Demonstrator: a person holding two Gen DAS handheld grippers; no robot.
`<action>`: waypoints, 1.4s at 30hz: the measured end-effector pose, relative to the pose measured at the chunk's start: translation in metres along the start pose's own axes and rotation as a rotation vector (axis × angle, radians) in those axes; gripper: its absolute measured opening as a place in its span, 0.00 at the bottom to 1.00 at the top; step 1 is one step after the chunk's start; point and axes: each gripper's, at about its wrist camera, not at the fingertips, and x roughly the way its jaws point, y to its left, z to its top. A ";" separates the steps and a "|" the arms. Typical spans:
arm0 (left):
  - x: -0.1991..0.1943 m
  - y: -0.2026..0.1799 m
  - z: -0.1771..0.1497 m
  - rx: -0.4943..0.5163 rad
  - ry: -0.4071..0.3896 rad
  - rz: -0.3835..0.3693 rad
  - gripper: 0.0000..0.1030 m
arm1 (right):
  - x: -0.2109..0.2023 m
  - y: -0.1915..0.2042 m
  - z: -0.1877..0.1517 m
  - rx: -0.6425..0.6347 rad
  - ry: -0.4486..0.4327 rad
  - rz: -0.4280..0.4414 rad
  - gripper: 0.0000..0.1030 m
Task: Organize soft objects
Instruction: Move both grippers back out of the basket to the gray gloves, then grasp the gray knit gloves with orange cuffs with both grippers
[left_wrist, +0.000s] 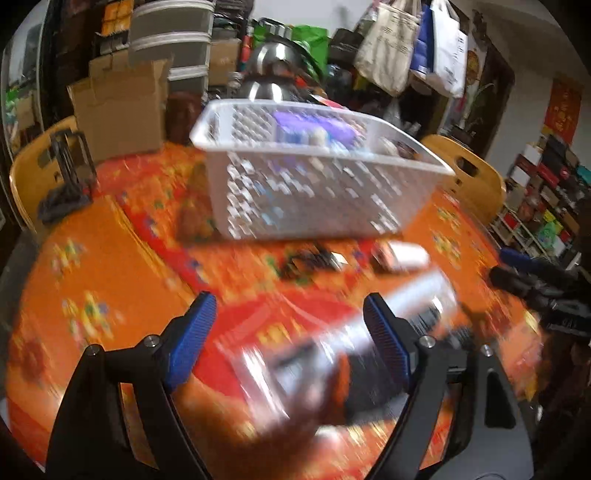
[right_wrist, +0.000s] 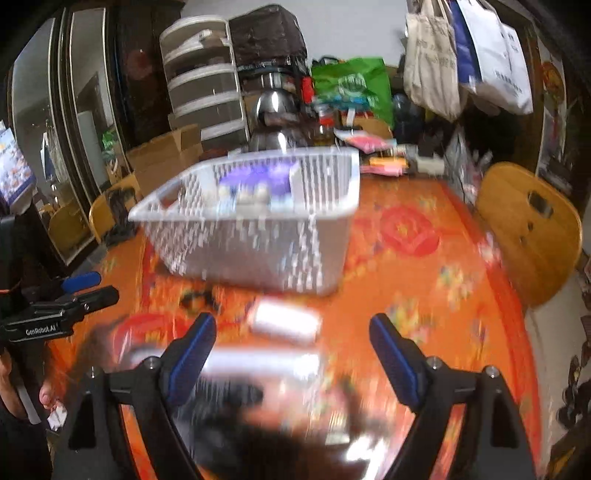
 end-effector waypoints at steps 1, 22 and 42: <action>-0.004 -0.007 -0.012 0.011 -0.004 -0.005 0.78 | -0.003 0.002 -0.012 0.000 0.010 0.014 0.82; 0.023 -0.044 -0.079 0.055 0.046 -0.056 0.49 | -0.007 0.026 -0.118 -0.004 0.045 0.074 0.51; 0.009 -0.041 -0.076 0.118 -0.012 -0.086 0.12 | -0.014 0.043 -0.124 -0.035 0.008 0.092 0.15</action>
